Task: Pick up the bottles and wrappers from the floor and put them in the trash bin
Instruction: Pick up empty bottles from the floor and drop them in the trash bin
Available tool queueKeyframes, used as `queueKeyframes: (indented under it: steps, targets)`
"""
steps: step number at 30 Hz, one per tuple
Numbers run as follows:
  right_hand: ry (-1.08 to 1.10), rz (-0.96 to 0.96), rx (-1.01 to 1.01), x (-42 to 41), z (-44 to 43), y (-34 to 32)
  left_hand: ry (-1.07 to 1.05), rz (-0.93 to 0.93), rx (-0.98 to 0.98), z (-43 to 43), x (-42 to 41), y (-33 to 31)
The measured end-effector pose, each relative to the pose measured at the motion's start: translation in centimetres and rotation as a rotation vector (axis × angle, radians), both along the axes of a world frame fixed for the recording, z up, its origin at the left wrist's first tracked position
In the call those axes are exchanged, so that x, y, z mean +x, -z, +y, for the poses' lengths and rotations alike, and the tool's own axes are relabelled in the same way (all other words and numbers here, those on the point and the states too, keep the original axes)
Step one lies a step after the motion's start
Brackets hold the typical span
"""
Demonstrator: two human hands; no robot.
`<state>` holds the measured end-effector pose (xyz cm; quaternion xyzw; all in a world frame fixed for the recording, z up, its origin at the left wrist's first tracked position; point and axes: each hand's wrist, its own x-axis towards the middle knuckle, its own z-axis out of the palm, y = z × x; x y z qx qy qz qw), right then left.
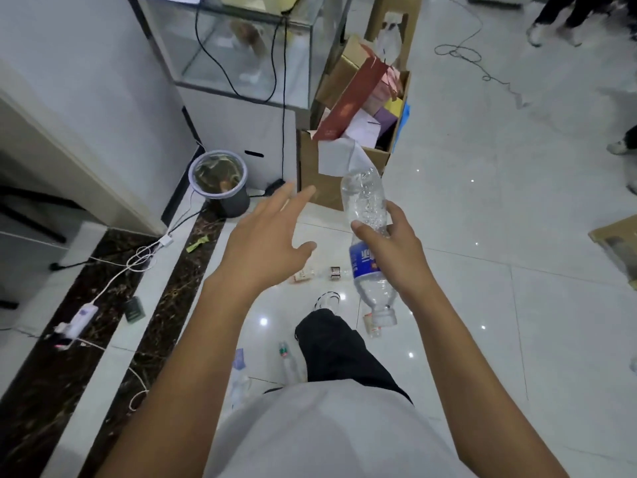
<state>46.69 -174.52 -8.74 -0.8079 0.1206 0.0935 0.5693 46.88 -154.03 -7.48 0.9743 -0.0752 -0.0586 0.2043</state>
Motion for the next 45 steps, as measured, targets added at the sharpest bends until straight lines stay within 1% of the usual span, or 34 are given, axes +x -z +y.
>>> queueKeyframes:
  steps: [3, 7, 12, 16, 20, 23, 26, 28, 30, 34, 39, 42, 45]
  targets:
    - [-0.058, 0.033, 0.021, 6.1, 0.8, 1.7, -0.076, 0.050, -0.010, 1.9, 4.8, 1.6]
    - [-0.142, 0.071, 0.029, 14.1, 2.0, 3.4, -0.158, 0.132, 0.038, 4.4, 12.0, 2.9]
    - [-0.219, 0.185, 0.089, 22.0, 3.8, 4.4, -0.230, 0.189, 0.036, 5.7, 19.5, 3.2]
    - [-0.288, 0.239, 0.116, 27.1, 5.5, 4.1, -0.288, 0.199, 0.010, 6.6, 22.5, 3.2]
    - [-0.396, 0.246, 0.088, 31.2, 8.0, 3.7, -0.408, 0.168, -0.049, 8.8, 23.5, 2.5]
    - [-0.456, 0.274, 0.099, 32.8, 10.4, 3.8, -0.539, 0.136, -0.134, 11.0, 22.3, 2.0]
    - [-0.529, 0.383, 0.160, 32.8, 13.0, 3.3, -0.631, 0.127, -0.240, 13.0, 21.1, 1.6]
    - [-0.584, 0.443, 0.198, 32.6, 14.8, 3.1, -0.664, 0.112, -0.255, 14.1, 20.8, 1.5]
    - [-0.635, 0.460, 0.219, 32.6, 16.5, 3.2, -0.682, 0.104, -0.255, 15.0, 20.9, 1.5]
    - [-0.689, 0.453, 0.211, 33.1, 19.3, 3.1, -0.670, 0.101, -0.278, 16.5, 21.7, 1.4]
    - [-0.692, 0.395, 0.100, 33.6, 22.1, 2.2, -0.605, 0.092, -0.371, 20.1, 25.8, 1.8]
    - [-0.658, 0.415, 0.073, 34.4, 23.8, 2.1, -0.561, 0.066, -0.369, 22.8, 28.1, 2.0]
    - [-0.651, 0.472, 0.055, 35.6, 26.5, 2.1, -0.573, 0.065, -0.383, 25.7, 28.3, 2.3]
